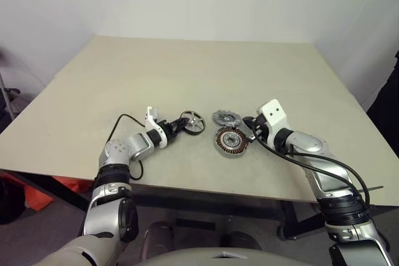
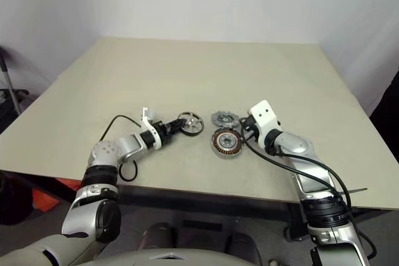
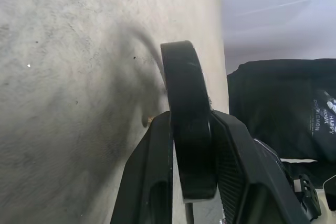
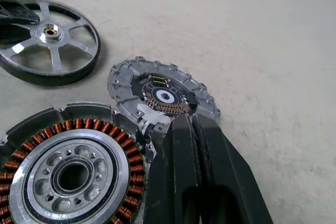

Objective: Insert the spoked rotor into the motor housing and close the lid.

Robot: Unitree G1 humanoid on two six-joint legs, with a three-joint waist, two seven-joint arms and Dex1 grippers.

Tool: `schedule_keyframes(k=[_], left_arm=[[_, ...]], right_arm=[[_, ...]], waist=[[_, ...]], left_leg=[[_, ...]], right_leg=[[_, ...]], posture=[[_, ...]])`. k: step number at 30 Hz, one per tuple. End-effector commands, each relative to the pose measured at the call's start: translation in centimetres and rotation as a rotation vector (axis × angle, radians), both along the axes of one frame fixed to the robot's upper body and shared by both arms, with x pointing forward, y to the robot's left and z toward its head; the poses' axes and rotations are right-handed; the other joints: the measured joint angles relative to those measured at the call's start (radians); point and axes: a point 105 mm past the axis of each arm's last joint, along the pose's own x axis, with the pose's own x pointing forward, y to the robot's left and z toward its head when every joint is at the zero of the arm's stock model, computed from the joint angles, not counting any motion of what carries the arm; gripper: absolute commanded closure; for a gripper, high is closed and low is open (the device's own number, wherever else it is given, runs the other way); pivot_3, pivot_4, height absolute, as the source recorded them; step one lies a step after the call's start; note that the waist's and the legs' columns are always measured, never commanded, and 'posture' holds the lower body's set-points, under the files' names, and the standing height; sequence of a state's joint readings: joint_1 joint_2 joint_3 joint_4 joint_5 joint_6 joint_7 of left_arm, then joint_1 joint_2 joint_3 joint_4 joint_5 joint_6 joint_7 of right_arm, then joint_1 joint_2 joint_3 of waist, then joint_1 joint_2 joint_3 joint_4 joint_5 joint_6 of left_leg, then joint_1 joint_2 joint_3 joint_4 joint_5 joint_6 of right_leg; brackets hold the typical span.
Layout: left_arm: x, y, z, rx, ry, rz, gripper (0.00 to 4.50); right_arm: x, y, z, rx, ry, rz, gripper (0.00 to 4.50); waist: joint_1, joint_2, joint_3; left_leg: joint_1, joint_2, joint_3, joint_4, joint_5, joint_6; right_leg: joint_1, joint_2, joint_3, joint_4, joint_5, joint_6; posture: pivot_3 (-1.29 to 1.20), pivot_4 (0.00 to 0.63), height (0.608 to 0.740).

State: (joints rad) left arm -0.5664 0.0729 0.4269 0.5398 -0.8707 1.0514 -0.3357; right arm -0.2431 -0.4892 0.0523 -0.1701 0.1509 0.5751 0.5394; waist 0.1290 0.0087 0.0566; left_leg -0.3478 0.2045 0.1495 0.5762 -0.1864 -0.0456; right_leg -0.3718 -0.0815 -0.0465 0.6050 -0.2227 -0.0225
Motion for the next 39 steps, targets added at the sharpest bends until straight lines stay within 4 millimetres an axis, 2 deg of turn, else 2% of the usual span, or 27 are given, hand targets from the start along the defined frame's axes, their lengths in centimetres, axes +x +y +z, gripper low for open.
schedule_keyframes(k=[1, 5, 10, 14, 16, 18, 22, 27, 31, 39], left_arm=[[-0.2, -0.3, -0.6, -0.007, 0.027, -0.009, 3.95], [0.3, 0.1, 2.0, -0.149, -0.037, 0.01, 3.95], [0.5, 0.2, 2.8, -0.186, -0.055, 0.005, 3.95], [0.3, 0.3, 6.8, -0.391, -0.146, -0.035, 3.95], [-0.3, -0.7, 8.5, -0.452, -0.182, -0.109, 3.95], [-1.0, -2.1, 9.4, -0.472, -0.188, -0.191, 3.95], [-1.8, -3.9, 9.1, -0.458, -0.149, -0.281, 3.95], [-2.0, -5.0, 8.2, -0.441, -0.101, -0.324, 3.95], [-2.1, -6.3, 7.2, -0.42, -0.055, -0.352, 3.95], [-2.8, -8.5, 5.6, -0.385, 0.004, -0.438, 3.95]], right_arm=[[0.3, 0.2, 1.5, -0.006, -0.061, 0.011, 4.5], [0.3, 0.1, 1.3, -0.017, -0.058, 0.009, 4.5], [0.3, 0.1, 1.3, -0.021, -0.059, 0.009, 4.5], [0.2, -0.2, 1.2, -0.031, -0.055, 0.005, 4.5], [-0.1, -0.7, 0.9, -0.056, -0.044, -0.005, 4.5], [-0.3, -1.4, 0.7, -0.12, -0.035, -0.02, 4.5], [-0.9, -1.8, 1.5, -0.192, -0.048, -0.01, 4.5], [-2.4, -2.3, 2.1, -0.208, -0.033, -0.008, 4.5], [-4.6, -3.1, 2.8, -0.222, -0.001, 0.012, 4.5], [-7.7, -2.6, 2.5, -0.171, 0.054, 0.102, 4.5]], waist=[[0.0, 0.0, 0.0], [-0.002, 0.0, 0.0], [-0.003, 0.0, 0.0], [-0.004, -0.001, 0.001], [-0.002, -0.001, 0.001], [0.002, -0.001, 0.001], [-0.002, -0.001, 0.001], [-0.004, -0.001, 0.001], [0.004, -0.001, 0.001], [0.017, -0.001, 0.001]], left_leg=[[0.0, 0.0, 0.0, 0.0, 0.0, 0.0], [-0.001, 0.0, 0.0, 0.0, 0.0, 0.0], [-0.004, 0.0, 0.0, -0.001, 0.0, 0.0], [-0.008, 0.0, 0.0, -0.001, 0.0, 0.0], [-0.013, 0.0, 0.0, -0.001, 0.0, 0.0], [-0.017, 0.0, 0.0, 0.0, 0.0, 0.0], [-0.017, -0.001, 0.0, 0.0, -0.001, 0.001], [-0.017, -0.001, 0.0, 0.0, 0.0, 0.001], [-0.016, -0.001, 0.0, 0.0, 0.0, 0.001], [-0.015, 0.0, 0.0, 0.0, -0.003, 0.005]], right_leg=[[0.0, 0.0, 0.0, 0.0, 0.0, 0.0], [-0.001, 0.0, 0.0, 0.0, 0.0, 0.0], [-0.005, 0.001, 0.0, 0.0, 0.0, 0.0], [-0.009, 0.001, 0.0, -0.001, 0.002, -0.005], [-0.014, 0.001, 0.0, -0.001, 0.003, -0.006], [-0.015, 0.0, 0.0, 0.0, 0.003, -0.007], [-0.016, 0.0, 0.0, -0.001, 0.003, -0.006], [-0.015, 0.003, 0.0, -0.001, 0.002, -0.005], [-0.015, 0.002, 0.0, -0.001, 0.0, -0.001], [-0.014, 0.0, 0.001, -0.001, -0.002, 0.002]], posture=[[0.0, 0.0, 0.74], [0.0, 0.0, 0.74], [0.0, 0.0, 0.74], [0.0, 0.0, 0.74], [0.0, 0.0, 0.74], [0.0, 0.0, 0.74], [0.0, 0.0, 0.74], [0.0, 0.0, 0.74], [0.0, 0.0, 0.74], [0.0, 0.0, 0.74]])
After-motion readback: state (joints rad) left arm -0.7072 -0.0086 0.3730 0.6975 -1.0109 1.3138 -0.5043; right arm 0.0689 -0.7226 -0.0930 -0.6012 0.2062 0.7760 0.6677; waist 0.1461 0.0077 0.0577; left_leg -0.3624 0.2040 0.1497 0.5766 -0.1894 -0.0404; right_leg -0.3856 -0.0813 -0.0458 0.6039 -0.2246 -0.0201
